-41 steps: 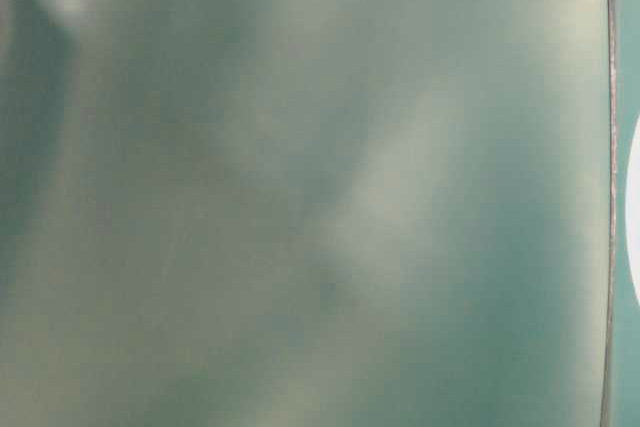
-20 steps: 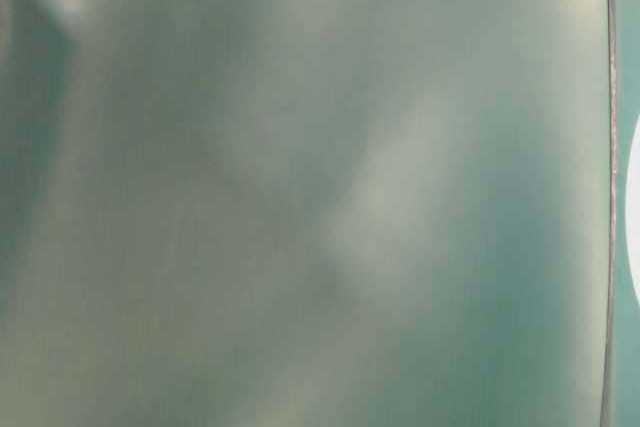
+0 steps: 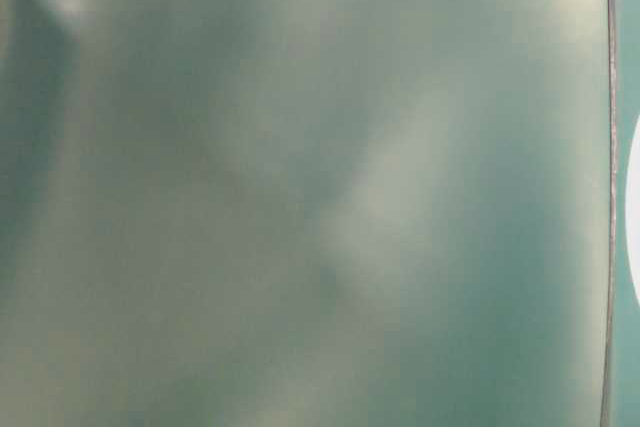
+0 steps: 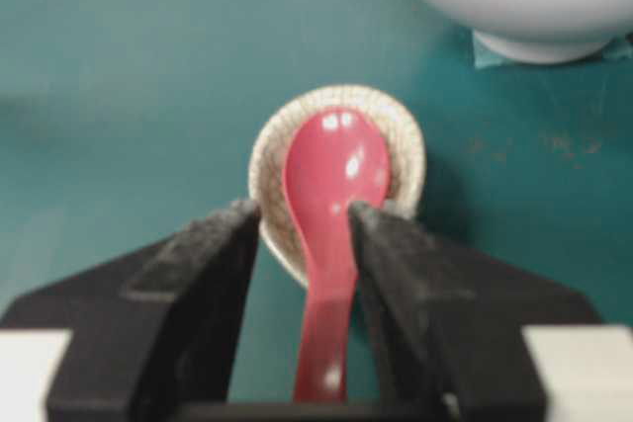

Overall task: Scoop the yellow hexagonal prism block from the bowl with a spoon using the right arm.
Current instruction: 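Close the right gripper on the pink spoon handle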

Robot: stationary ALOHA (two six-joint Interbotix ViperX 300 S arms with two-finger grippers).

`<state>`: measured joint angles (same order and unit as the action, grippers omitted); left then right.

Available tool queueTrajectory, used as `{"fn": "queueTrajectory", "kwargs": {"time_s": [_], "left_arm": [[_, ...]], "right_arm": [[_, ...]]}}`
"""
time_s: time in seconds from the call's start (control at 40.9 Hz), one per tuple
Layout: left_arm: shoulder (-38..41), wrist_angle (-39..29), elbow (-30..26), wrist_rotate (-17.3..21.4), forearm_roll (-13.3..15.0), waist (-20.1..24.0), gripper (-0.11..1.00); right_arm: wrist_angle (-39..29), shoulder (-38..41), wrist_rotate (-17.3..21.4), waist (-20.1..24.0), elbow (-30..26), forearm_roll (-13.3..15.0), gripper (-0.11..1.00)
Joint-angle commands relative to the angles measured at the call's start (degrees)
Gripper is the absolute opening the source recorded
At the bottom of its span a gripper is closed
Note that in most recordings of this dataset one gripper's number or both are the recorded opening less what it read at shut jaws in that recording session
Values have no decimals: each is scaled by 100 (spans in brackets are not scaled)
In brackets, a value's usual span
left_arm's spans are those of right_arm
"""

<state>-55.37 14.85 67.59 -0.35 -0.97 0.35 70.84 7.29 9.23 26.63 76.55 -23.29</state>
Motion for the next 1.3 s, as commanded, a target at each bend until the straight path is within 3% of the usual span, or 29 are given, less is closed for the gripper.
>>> {"fn": "queueTrajectory", "kwargs": {"time_s": [0.0,1.271], "left_arm": [[53,70,-158,-18,-9,0,-1],[53,70,-158,-26,-9,9,-1]], "right_arm": [[132,79,-9,53,-35,-44,49],[-88,448,-281,158,-53,-123,48]]}}
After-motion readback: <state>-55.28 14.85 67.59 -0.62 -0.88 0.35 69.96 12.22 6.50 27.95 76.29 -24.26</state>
